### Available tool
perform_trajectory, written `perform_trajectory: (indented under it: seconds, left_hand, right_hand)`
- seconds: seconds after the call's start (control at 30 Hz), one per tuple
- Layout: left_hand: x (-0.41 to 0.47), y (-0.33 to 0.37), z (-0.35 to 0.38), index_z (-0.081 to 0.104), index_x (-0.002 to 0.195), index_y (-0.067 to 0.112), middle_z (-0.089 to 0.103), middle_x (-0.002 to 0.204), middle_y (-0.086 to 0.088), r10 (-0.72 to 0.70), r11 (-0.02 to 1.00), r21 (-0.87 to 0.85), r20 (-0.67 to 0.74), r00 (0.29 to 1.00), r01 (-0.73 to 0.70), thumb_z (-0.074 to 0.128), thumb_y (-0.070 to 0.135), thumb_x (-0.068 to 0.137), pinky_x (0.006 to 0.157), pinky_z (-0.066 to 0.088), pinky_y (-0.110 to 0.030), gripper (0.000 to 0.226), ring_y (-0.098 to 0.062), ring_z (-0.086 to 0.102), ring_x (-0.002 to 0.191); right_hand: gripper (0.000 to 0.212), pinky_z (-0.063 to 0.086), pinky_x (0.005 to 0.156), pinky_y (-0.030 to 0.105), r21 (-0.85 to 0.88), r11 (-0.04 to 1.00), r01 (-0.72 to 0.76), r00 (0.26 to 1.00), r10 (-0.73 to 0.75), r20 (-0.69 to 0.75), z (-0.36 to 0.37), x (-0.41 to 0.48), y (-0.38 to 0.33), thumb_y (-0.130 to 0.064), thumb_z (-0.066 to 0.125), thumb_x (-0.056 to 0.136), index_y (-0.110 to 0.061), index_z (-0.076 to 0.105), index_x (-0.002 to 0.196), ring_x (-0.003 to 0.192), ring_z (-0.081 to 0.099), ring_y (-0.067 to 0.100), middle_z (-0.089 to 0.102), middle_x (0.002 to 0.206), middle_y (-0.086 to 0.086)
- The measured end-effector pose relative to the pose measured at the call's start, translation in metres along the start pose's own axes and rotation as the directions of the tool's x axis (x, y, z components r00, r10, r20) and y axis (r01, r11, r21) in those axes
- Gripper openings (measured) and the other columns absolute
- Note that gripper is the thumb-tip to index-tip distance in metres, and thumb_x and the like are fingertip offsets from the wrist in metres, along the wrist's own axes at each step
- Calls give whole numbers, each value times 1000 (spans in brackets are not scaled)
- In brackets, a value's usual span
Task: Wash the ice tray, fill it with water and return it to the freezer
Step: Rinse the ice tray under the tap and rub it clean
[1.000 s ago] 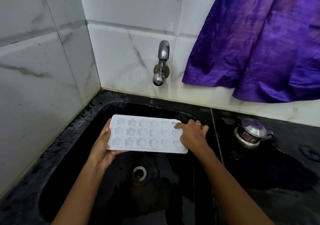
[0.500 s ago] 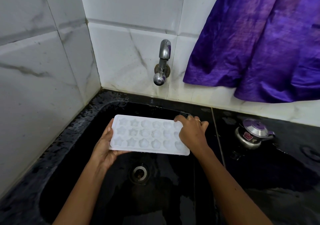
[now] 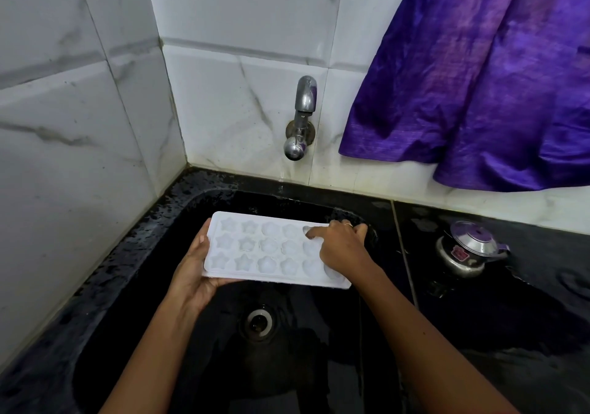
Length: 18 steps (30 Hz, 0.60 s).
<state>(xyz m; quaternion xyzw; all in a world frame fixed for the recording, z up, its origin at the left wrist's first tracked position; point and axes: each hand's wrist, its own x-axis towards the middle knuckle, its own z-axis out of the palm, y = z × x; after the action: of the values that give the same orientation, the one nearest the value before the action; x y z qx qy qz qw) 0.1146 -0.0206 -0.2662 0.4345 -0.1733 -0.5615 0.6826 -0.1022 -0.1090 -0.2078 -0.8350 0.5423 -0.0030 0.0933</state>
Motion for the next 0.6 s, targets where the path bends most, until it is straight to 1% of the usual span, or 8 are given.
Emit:
perform_trajectory:
  seconds: [0.1, 0.2, 0.3, 0.4, 0.53, 0.6]
  left_hand:
    - [2, 0, -1, 43, 139, 25, 56, 133, -9, -8, 1000, 0, -12, 1000, 8, 36, 32, 98, 57, 57, -48, 41, -29, 61, 110]
    - [2, -2, 2, 44, 138, 26, 55, 133, -10, -24, 1000, 12, -9, 1000, 24, 34, 32, 100, 56, 56, -48, 40, -34, 58, 113]
    - [0, -5, 5, 43, 138, 26, 57, 131, -8, -31, 999, -8, -27, 999, 31, 33, 30, 100, 54, 56, -48, 40, -32, 58, 111]
    - [0, -5, 6, 42, 139, 25, 55, 134, -10, -25, 1000, -7, -19, 1000, 25, 30, 30, 101, 55, 57, -49, 40, -33, 56, 114]
    - [-1, -5, 7, 43, 138, 24, 57, 131, -10, -16, 1000, -7, -36, 999, 16, 34, 31, 99, 55, 56, -49, 40, -32, 58, 111]
    - [-1, -5, 8, 44, 138, 24, 59, 128, -8, -7, 1000, -12, -28, 1000, 6, 36, 32, 98, 55, 56, -48, 41, -29, 63, 104]
  right_hand:
    - [59, 20, 95, 39, -25, 1000, -5, 999, 4, -33, 1, -1, 3, -4, 36, 89, -46, 48, 127, 115, 41, 23, 51, 117, 4]
    - [56, 20, 97, 41, -52, 998, -24, 998, 21, -61, 2, -1, 1, -3, 37, 88, -40, 51, 126, 116, 41, 25, 51, 117, 5]
    - [53, 20, 97, 41, -46, 998, -36, 997, 33, -76, 3, -1, -1, -2, 37, 87, -37, 53, 125, 116, 42, 25, 53, 117, 5]
    - [53, 21, 95, 40, -27, 999, -29, 998, 27, -62, 4, -1, -2, -1, 37, 86, -34, 52, 124, 114, 44, 25, 55, 115, 5]
    - [55, 21, 95, 40, -23, 999, -23, 998, 21, -62, 4, -4, -2, -2, 36, 88, -38, 50, 128, 114, 44, 24, 54, 117, 3]
    - [57, 20, 96, 40, -35, 999, -30, 998, 28, -54, 3, -6, 0, -3, 36, 88, -40, 47, 129, 115, 44, 24, 54, 119, 3]
